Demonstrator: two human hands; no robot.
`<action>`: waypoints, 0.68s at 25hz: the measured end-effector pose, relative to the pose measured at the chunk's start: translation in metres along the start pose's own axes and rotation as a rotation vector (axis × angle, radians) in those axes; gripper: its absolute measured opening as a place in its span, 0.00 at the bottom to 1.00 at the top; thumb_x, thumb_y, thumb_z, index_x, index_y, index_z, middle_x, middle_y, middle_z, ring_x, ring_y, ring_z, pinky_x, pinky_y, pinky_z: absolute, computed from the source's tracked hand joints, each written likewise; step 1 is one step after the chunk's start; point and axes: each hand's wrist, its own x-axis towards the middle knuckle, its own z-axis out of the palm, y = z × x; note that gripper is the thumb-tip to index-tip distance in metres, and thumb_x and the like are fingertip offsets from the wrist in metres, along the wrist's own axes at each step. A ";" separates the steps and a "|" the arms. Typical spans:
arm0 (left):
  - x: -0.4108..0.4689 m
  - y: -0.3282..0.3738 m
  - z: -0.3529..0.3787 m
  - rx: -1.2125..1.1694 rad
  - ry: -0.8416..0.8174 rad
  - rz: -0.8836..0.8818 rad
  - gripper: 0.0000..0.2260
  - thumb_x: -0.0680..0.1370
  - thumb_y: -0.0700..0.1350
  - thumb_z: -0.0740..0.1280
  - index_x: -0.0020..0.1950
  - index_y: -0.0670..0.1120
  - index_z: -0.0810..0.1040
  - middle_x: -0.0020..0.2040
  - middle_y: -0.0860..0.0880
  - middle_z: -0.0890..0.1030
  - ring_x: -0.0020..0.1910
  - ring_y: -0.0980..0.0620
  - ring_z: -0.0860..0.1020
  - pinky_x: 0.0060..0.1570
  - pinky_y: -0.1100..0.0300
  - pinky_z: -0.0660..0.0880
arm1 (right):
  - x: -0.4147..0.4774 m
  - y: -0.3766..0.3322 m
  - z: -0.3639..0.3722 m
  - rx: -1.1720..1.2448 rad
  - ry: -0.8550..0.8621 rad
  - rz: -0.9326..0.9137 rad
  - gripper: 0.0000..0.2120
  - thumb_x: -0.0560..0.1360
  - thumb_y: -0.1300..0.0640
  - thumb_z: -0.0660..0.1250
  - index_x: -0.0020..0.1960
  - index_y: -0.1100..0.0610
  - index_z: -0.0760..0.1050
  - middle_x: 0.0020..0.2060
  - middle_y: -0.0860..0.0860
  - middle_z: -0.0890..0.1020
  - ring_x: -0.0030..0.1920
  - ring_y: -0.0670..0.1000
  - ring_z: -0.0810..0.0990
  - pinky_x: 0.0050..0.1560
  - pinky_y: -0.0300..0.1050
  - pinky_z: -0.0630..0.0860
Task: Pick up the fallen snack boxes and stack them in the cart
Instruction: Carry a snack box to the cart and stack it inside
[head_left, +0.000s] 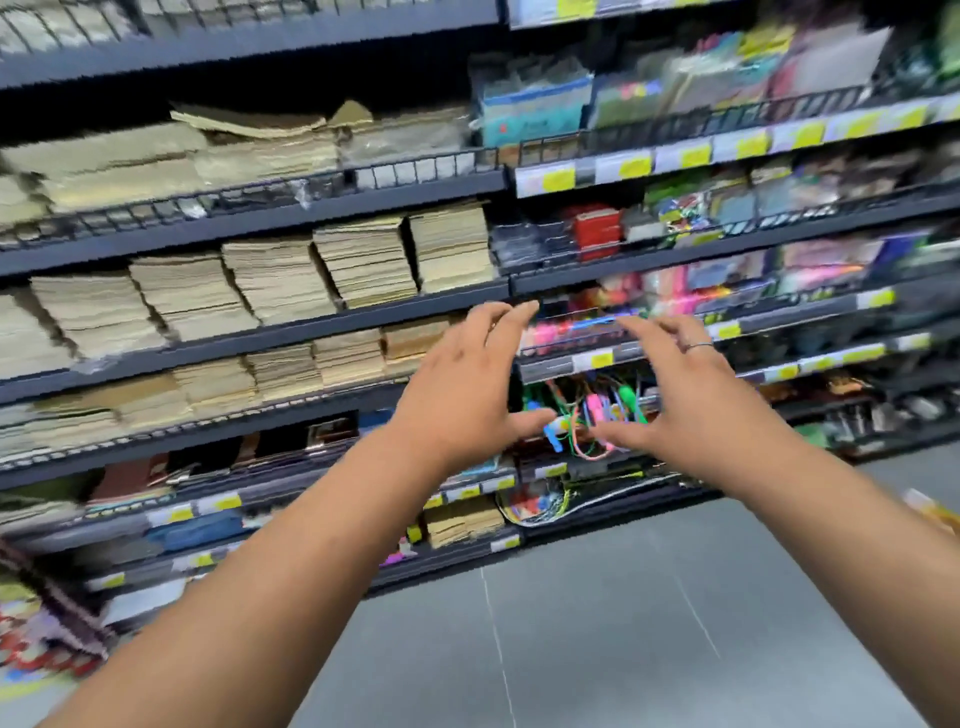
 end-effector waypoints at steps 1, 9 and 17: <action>0.021 0.005 0.007 -0.031 -0.011 0.058 0.43 0.72 0.63 0.69 0.79 0.54 0.50 0.74 0.51 0.58 0.72 0.49 0.61 0.72 0.51 0.61 | 0.003 0.013 -0.004 -0.002 0.030 0.056 0.49 0.64 0.38 0.76 0.76 0.42 0.51 0.70 0.47 0.55 0.66 0.56 0.68 0.63 0.52 0.72; 0.148 0.076 0.072 -0.186 -0.102 0.456 0.43 0.70 0.61 0.73 0.78 0.52 0.53 0.72 0.50 0.61 0.72 0.47 0.63 0.71 0.49 0.64 | -0.017 0.107 -0.025 -0.016 0.248 0.479 0.49 0.62 0.40 0.78 0.76 0.44 0.55 0.69 0.51 0.60 0.67 0.57 0.68 0.67 0.53 0.69; 0.211 0.217 0.147 -0.313 -0.204 0.698 0.44 0.69 0.61 0.74 0.78 0.53 0.54 0.71 0.51 0.62 0.69 0.47 0.66 0.68 0.52 0.65 | -0.085 0.221 -0.065 -0.086 0.342 0.744 0.50 0.62 0.40 0.77 0.76 0.45 0.56 0.70 0.52 0.60 0.67 0.58 0.69 0.66 0.53 0.69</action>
